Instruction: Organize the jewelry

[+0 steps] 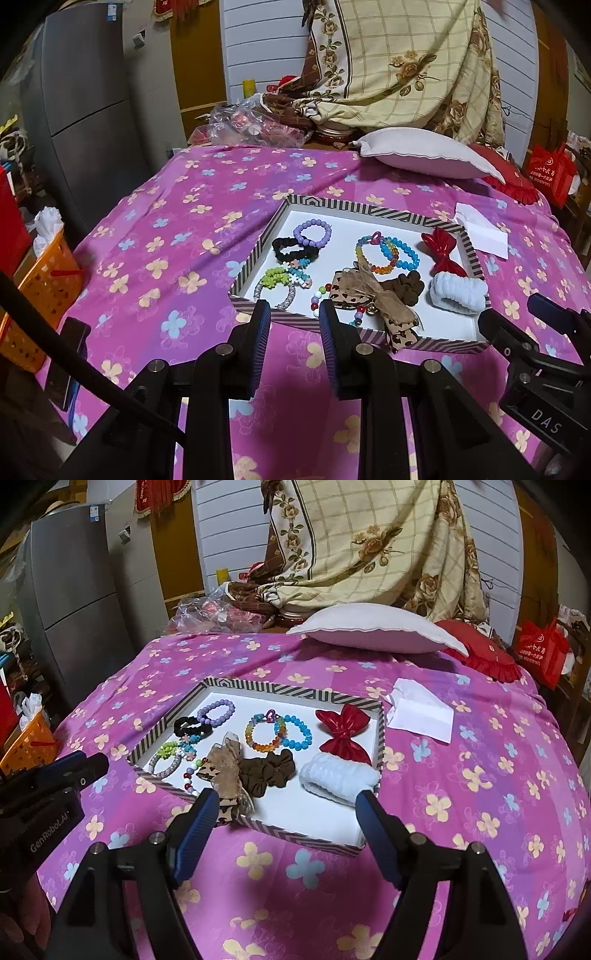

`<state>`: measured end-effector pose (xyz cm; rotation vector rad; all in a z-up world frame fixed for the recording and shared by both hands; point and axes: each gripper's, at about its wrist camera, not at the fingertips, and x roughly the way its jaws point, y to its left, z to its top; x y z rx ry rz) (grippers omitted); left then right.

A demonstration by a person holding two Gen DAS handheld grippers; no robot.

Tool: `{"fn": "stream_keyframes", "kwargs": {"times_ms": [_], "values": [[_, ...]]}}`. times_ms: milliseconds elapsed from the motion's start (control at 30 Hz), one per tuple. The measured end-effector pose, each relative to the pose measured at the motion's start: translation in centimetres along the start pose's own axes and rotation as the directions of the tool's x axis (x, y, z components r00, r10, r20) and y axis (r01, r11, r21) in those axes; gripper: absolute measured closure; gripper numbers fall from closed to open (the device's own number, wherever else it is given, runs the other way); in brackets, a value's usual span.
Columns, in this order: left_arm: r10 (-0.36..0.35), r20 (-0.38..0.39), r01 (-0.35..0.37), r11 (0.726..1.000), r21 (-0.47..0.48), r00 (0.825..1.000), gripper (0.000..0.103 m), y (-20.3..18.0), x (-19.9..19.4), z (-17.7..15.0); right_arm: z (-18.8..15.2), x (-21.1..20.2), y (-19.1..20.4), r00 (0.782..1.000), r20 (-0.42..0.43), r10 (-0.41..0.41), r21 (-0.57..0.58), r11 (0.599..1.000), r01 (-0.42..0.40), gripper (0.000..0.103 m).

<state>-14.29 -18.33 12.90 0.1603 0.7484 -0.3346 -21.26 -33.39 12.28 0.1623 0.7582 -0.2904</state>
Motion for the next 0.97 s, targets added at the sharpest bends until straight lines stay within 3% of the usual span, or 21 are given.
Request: {"fn": "stream_keyframes", "kwargs": {"times_ms": [967], "values": [[-0.017, 0.015, 0.017, 0.999, 0.034, 1.000, 0.072, 0.1, -0.3, -0.7, -0.9, 0.0, -0.8, 0.999, -0.016, 0.029, 0.006, 1.000, -0.029, 0.022]]}}
